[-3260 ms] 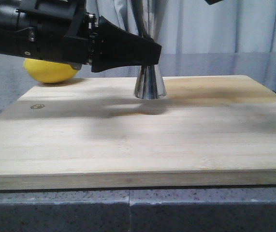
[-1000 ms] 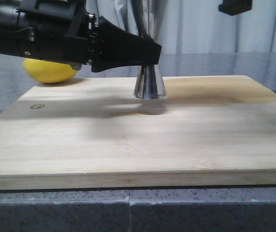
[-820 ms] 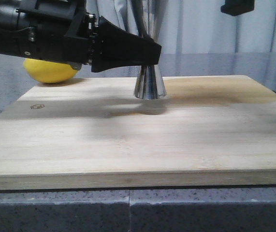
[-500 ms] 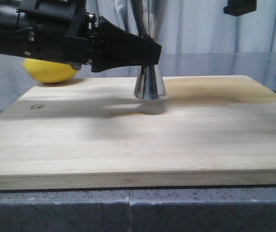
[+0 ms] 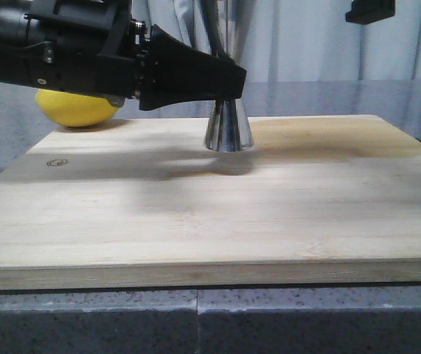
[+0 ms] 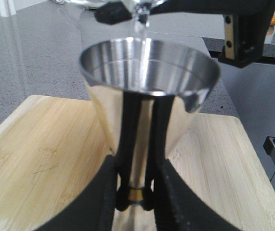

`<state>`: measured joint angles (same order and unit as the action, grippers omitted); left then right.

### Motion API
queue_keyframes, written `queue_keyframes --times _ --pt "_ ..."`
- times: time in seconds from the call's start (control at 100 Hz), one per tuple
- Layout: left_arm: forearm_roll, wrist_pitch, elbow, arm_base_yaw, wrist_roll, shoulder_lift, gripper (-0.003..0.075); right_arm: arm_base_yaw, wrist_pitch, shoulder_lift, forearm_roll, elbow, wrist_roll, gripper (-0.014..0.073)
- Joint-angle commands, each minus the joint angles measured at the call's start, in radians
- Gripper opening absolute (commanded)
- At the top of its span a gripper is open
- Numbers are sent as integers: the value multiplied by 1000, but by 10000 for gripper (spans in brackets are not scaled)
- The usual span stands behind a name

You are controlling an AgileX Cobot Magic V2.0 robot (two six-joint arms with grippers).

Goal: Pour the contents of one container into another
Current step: 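Tilt the glass beaker with the right gripper, pouring liquid into the jigger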

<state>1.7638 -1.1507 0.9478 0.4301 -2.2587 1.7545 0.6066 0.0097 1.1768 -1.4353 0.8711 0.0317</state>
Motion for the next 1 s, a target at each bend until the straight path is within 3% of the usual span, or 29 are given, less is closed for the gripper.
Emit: queue_keyframes --times 0.0,0.99 --pt "60 -118 29 11 7 -40 8 1 -10 -30 -21 38 1 196" --pt "60 -118 29 11 7 -40 8 1 -10 -30 -111 38 1 196"
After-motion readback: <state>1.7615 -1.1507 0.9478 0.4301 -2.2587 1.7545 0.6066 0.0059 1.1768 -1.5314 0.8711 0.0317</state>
